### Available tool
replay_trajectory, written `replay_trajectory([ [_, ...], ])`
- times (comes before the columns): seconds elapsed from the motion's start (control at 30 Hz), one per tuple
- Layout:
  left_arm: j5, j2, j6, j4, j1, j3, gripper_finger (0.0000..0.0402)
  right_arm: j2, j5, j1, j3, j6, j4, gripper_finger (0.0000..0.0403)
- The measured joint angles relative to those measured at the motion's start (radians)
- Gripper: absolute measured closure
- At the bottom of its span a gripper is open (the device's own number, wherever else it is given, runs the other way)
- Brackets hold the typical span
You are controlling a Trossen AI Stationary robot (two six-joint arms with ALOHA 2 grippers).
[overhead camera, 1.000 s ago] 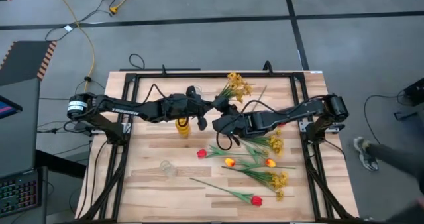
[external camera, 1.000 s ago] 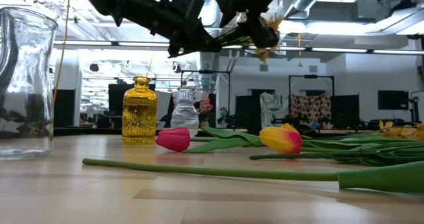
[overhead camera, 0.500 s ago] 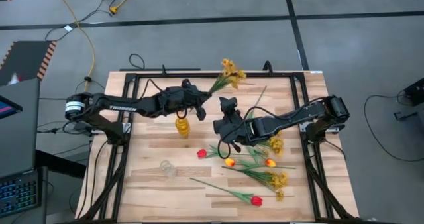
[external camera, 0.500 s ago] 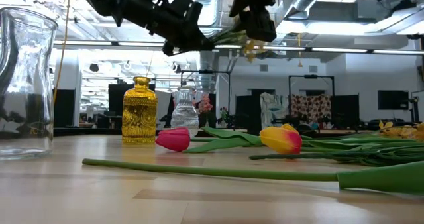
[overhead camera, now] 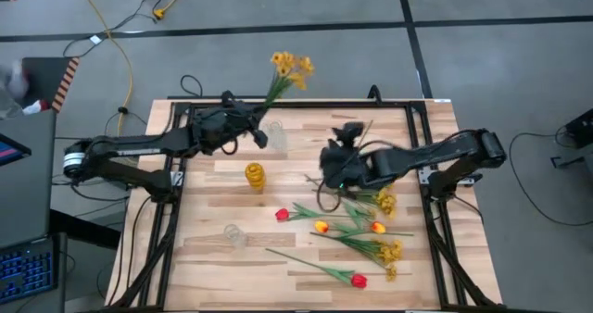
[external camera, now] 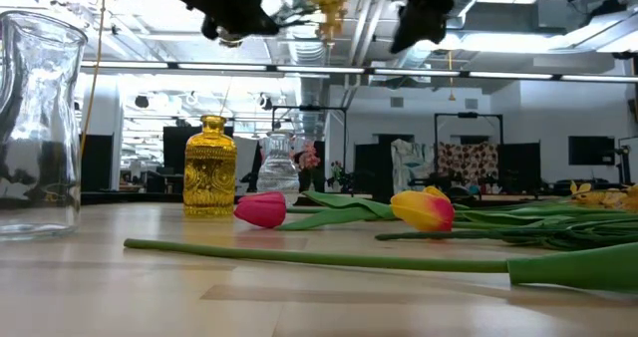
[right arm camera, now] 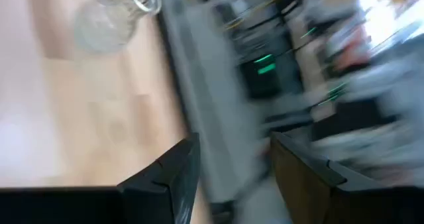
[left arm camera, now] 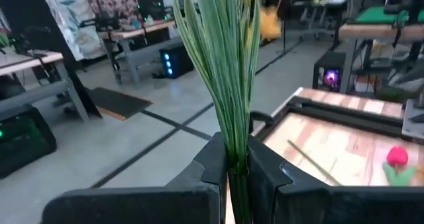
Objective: Sort flowers into vase by color
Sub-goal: Put the top yellow flowers into the top transparent vase
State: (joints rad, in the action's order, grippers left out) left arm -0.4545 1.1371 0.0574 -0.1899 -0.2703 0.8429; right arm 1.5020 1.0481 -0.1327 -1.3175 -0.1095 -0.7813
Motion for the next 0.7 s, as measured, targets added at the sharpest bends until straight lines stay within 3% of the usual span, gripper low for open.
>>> replay_trajectory([
  [0.1, 0.001, -0.039, 0.001, 0.021, 0.0, -0.001, 0.0384, -0.079, -0.137, 0.06, 0.045, 0.168, -0.011, 0.0195],
  [0.23, 0.062, -0.056, -0.015, 0.006, 0.001, -0.03, 0.0384, -0.147, -0.253, 0.146, 0.159, 0.222, 0.145, 0.0195],
  [0.37, 0.112, -0.057, -0.029, -0.005, 0.002, -0.06, 0.0384, -0.184, -0.423, 0.223, 0.295, 0.208, 0.434, 0.0195],
  [0.5, 0.168, -0.057, -0.043, -0.096, 0.002, -0.113, 0.0384, -0.188, -0.681, 0.29, 0.426, 0.206, 0.815, 0.0195],
  [0.6, 0.223, -0.057, -0.055, -0.186, 0.003, -0.151, 0.0384, -0.148, -0.861, 0.326, 0.499, 0.207, 1.106, 0.0195],
  [0.7, 0.28, -0.057, -0.082, -0.246, 0.003, -0.181, 0.0384, -0.076, -0.961, 0.346, 0.523, 0.207, 1.31, 0.0195],
])
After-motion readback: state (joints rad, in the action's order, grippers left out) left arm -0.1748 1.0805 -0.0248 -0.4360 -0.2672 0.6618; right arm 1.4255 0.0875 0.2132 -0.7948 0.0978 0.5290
